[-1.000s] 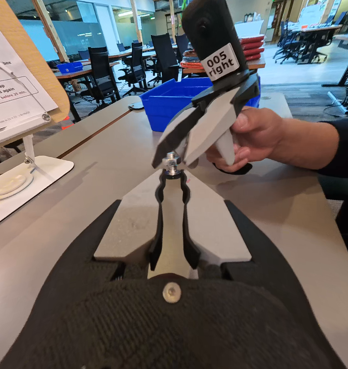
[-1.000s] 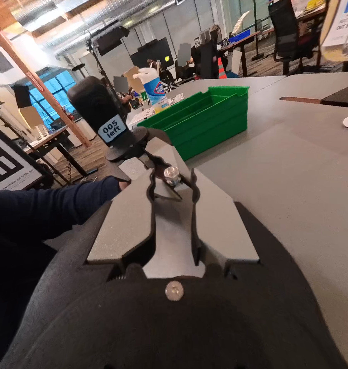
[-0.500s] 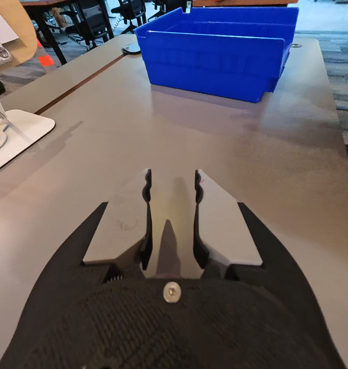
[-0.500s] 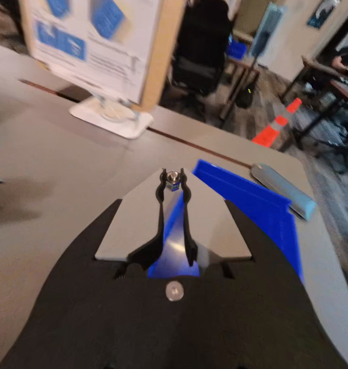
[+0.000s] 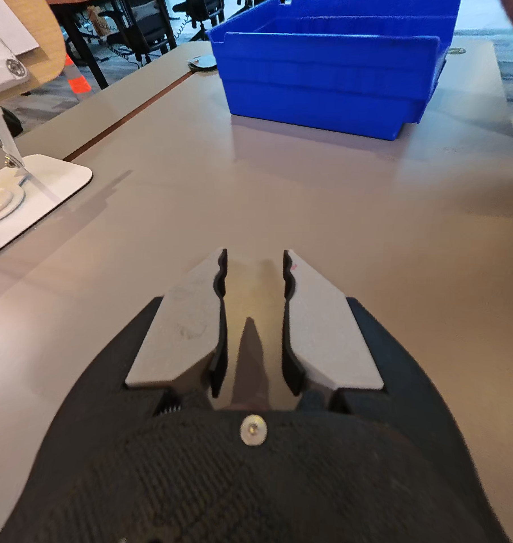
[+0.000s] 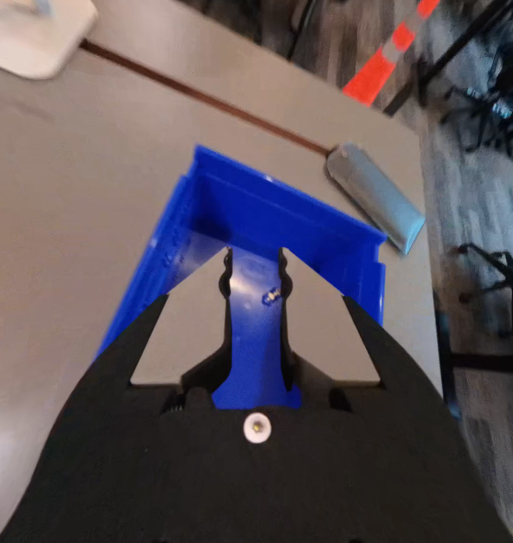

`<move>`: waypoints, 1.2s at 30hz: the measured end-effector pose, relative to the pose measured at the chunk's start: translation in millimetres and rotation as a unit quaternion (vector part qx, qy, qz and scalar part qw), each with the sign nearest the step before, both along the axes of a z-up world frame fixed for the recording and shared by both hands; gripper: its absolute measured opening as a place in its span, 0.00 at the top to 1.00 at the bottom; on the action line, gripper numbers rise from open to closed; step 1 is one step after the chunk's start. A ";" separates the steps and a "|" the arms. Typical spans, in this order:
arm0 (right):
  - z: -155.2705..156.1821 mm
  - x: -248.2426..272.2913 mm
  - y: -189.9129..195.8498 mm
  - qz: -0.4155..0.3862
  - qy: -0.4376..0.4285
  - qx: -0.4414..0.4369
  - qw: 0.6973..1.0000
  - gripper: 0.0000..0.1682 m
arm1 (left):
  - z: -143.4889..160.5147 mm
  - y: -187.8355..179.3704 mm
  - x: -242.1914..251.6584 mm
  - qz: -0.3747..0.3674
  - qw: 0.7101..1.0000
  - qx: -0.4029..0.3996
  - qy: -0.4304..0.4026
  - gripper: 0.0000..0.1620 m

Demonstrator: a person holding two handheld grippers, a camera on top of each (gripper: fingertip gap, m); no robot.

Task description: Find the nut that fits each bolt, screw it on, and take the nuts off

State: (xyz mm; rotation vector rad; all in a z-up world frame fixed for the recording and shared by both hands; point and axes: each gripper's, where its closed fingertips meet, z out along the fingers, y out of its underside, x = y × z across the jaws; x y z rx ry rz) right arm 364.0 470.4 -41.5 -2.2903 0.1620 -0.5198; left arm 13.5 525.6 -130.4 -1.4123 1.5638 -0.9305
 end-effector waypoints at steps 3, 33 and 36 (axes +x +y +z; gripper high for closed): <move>59.6 -88.2 17.7 0.122 0.002 0.107 0.987 0.82 | -3.8 0.9 1.0 0.001 1.000 -0.005 0.008 0.78; -49.6 -311.8 82.2 0.401 0.248 0.166 0.866 0.76 | 120.3 66.5 -186.4 0.100 0.994 0.043 0.030 0.82; -52.4 -311.3 83.7 0.401 0.225 0.160 0.873 0.77 | 68.4 101.4 -229.8 0.125 0.982 -0.012 0.144 0.82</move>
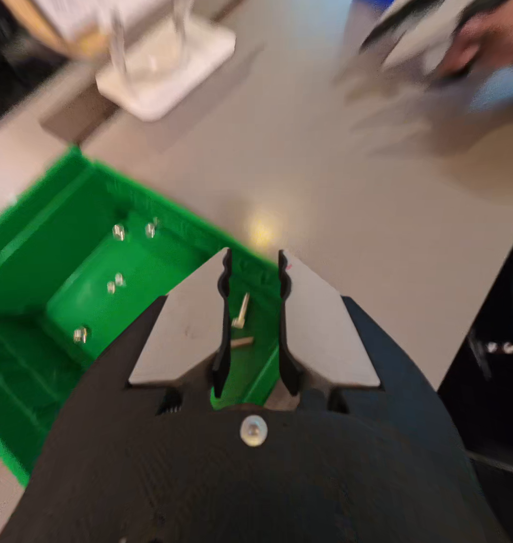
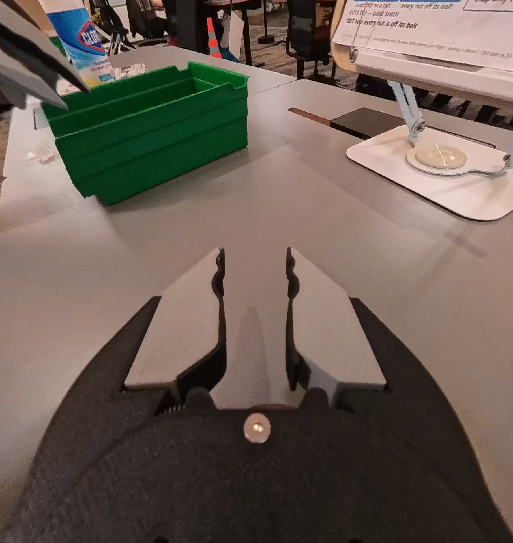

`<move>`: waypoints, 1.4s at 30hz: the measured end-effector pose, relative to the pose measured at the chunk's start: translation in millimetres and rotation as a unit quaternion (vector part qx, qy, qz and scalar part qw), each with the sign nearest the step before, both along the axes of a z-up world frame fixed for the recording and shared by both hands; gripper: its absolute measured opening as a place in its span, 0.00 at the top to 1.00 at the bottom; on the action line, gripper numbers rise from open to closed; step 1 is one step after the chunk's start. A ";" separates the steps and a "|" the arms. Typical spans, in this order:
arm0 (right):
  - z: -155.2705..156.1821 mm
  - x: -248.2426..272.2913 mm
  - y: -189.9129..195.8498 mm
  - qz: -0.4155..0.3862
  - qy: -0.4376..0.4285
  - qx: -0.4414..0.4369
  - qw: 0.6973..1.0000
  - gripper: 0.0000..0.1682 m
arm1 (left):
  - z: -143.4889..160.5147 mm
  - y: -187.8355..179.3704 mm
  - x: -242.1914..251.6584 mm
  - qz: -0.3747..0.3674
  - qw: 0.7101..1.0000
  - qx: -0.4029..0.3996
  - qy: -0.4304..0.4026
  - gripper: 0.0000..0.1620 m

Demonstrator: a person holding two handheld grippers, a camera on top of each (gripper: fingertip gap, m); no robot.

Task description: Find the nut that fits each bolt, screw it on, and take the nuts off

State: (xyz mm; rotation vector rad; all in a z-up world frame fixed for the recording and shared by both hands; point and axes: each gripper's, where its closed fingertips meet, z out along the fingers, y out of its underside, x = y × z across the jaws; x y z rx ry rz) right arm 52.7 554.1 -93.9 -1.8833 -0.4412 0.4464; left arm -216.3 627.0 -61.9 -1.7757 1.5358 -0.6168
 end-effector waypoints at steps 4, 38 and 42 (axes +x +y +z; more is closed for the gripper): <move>-6.4 0.0 3.0 -0.002 0.007 -0.009 1.000 0.77 | -69.4 26.2 -26.2 0.020 0.991 -0.066 0.114 0.80; 86.7 -95.5 -46.8 0.183 0.223 0.053 0.956 0.79 | 30.7 -121.2 166.3 -0.125 0.938 -0.098 -0.307 0.96; 75.6 -89.8 -42.0 0.174 0.236 0.025 0.956 0.82 | 27.7 -130.7 188.0 -0.143 0.933 -0.099 -0.314 0.96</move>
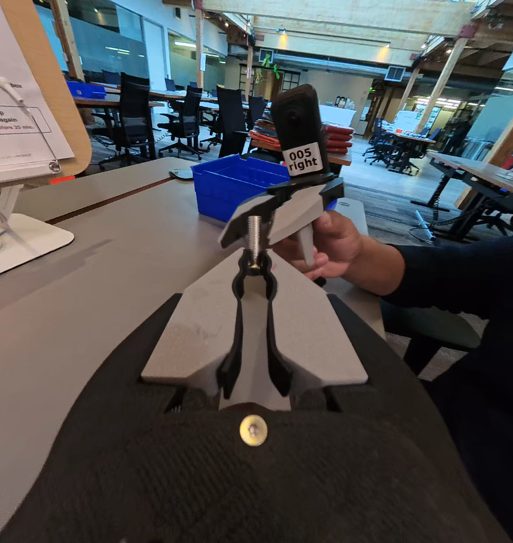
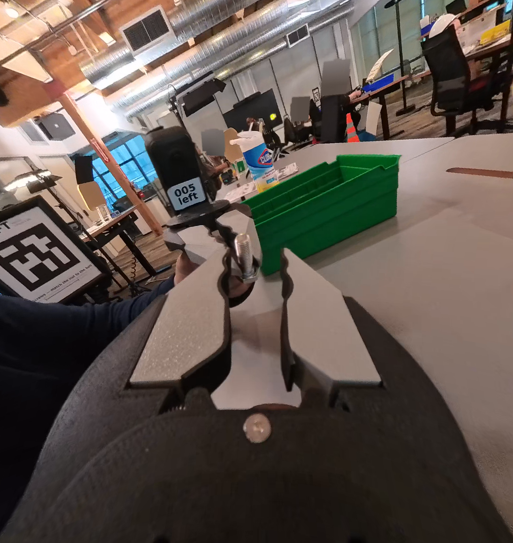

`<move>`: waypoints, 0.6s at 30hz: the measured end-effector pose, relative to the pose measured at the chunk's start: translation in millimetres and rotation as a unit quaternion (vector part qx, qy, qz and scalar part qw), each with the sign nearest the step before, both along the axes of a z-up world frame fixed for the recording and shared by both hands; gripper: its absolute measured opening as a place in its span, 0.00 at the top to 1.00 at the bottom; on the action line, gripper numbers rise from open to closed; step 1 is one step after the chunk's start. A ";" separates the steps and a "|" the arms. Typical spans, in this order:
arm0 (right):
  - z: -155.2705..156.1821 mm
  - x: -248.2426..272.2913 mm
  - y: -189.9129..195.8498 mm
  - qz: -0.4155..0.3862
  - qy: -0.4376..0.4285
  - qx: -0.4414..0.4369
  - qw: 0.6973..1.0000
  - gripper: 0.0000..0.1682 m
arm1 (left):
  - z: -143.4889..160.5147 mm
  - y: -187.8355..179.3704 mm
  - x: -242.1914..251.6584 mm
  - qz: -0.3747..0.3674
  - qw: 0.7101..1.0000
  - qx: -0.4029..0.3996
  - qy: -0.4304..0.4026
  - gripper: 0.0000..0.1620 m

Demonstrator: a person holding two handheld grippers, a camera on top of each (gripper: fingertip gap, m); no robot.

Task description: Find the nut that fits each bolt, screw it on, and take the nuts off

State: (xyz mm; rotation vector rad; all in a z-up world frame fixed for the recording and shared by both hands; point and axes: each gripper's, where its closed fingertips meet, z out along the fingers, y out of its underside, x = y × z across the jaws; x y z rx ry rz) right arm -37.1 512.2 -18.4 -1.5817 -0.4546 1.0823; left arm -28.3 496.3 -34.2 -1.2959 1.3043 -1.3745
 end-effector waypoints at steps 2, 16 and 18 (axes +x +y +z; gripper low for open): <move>-0.7 3.8 -0.4 0.005 0.005 -0.004 1.000 0.93 | -3.9 1.4 7.1 0.004 1.000 0.007 0.005 0.96; -131.3 54.5 29.8 -0.090 -0.354 -0.064 0.929 0.96 | -40.1 27.2 -15.9 0.065 0.995 0.026 0.074 0.79; -147.4 52.7 25.1 -0.059 -0.344 -0.097 0.932 0.96 | -48.8 27.0 -17.3 0.061 0.994 0.023 0.091 0.79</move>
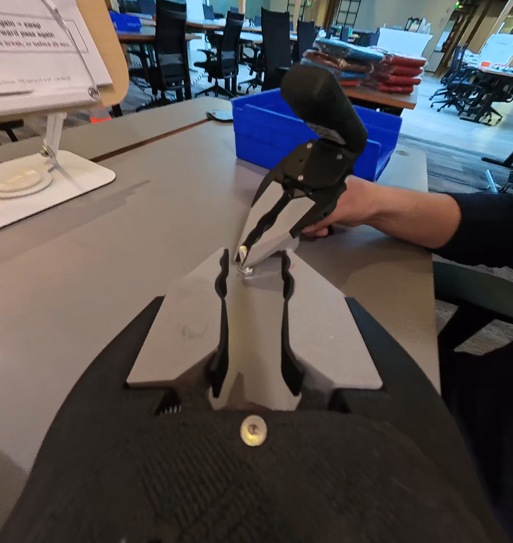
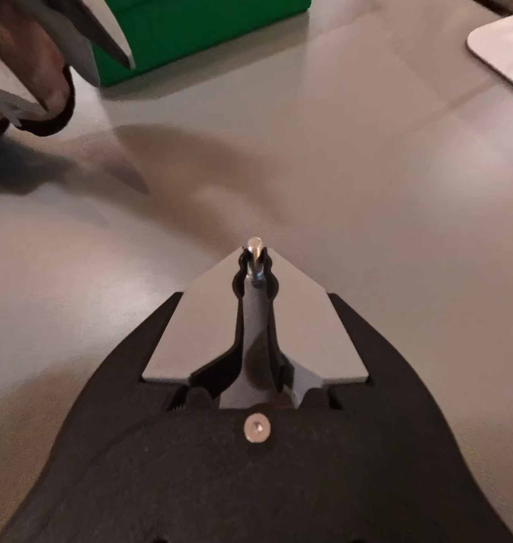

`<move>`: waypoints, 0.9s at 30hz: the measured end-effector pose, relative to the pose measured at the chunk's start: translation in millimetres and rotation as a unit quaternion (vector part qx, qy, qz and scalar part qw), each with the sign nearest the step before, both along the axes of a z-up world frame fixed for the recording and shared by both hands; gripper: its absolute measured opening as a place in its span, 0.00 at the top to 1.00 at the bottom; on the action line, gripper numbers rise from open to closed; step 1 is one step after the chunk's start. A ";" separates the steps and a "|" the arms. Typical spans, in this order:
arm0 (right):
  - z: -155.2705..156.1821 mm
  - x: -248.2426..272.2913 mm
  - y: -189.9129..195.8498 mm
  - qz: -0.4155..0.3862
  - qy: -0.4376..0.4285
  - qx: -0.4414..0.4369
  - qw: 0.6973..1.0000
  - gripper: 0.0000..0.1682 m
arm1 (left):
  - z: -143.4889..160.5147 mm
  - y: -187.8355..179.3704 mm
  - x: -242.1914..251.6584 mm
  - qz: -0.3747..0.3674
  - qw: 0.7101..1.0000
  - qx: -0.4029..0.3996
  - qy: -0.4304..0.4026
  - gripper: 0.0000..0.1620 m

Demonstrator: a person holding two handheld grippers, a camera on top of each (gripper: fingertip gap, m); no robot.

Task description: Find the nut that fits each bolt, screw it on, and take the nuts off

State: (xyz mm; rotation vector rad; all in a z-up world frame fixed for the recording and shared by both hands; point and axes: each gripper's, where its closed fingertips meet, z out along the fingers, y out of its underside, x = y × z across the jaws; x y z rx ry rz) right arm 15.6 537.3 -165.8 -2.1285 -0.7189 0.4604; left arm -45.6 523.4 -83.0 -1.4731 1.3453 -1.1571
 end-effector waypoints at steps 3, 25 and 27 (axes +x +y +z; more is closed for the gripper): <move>-2.0 4.6 -0.9 -0.001 0.007 -0.008 1.000 0.96 | -8.2 -2.8 1.1 -0.012 1.000 -0.014 0.014 0.79; 58.1 15.0 -2.5 -0.014 0.105 0.070 0.992 0.84 | 40.6 223.3 -165.8 0.237 0.956 -0.005 0.175 0.77; 58.3 16.0 -2.5 -0.016 0.103 0.072 0.992 0.84 | 9.5 252.5 -163.0 0.225 0.948 -0.023 0.222 0.79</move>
